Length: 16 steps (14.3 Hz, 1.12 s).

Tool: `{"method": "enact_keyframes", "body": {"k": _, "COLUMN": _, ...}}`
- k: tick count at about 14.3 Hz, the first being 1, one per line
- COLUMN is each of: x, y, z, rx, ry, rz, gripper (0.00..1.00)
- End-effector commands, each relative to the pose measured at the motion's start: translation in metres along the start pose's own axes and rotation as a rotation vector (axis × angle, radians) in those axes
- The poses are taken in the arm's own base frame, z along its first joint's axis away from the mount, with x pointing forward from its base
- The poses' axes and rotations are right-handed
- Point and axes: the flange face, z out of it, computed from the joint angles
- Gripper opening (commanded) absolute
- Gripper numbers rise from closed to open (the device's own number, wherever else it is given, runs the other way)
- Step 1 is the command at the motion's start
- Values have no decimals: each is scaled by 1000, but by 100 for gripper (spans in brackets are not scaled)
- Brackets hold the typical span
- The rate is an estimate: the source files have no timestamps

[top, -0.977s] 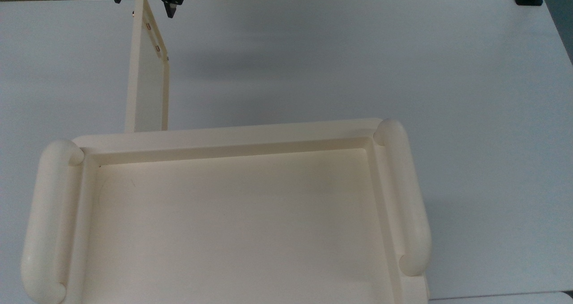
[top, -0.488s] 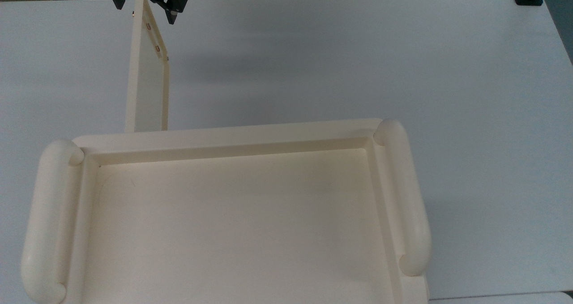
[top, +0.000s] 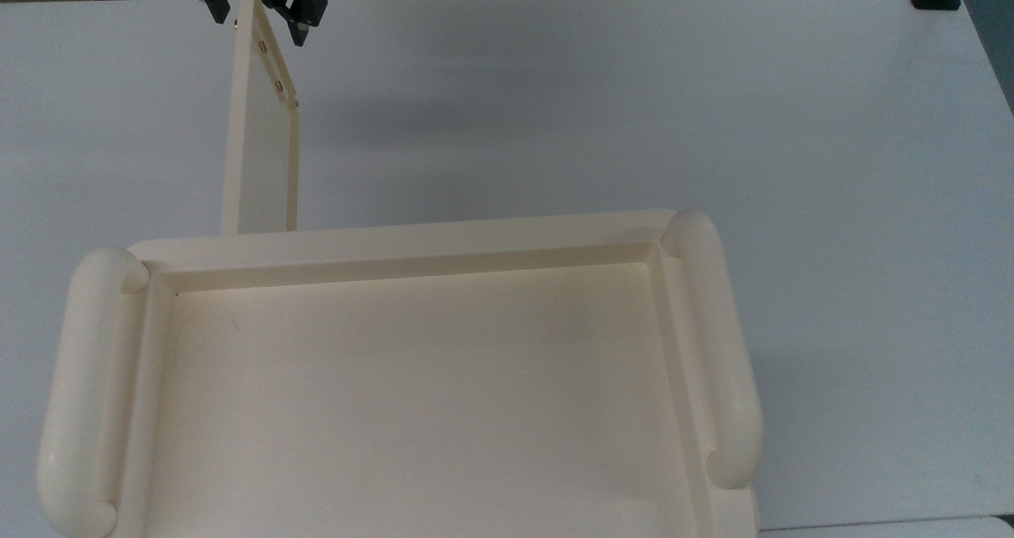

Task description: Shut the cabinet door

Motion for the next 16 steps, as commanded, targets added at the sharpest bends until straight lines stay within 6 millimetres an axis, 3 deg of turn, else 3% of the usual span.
{"method": "enact_keyframes", "body": {"k": 1, "x": -2, "y": 3, "z": 1, "rx": 18, "ry": 15, "rz": -71, "gripper": 48}}
{"method": "enact_keyframes", "body": {"k": 4, "x": -1, "y": 6, "z": 2, "rx": 16, "ry": 16, "rz": -166, "gripper": 32}}
{"method": "enact_keyframes", "body": {"k": 7, "x": 6, "y": 5, "z": 6, "rx": -6, "ry": 26, "rz": -292, "gripper": 3}}
{"method": "enact_keyframes", "body": {"k": 11, "x": 23, "y": 9, "z": -7, "rx": -65, "ry": 171, "rz": -537, "gripper": 1}}
{"method": "enact_keyframes", "body": {"k": 14, "x": 21, "y": 29, "z": -18, "rx": -91, "ry": 203, "rz": -691, "gripper": 1}}
{"method": "enact_keyframes", "body": {"k": 16, "x": 25, "y": 16, "z": -22, "rx": -106, "ry": 212, "rz": -762, "gripper": 2}}
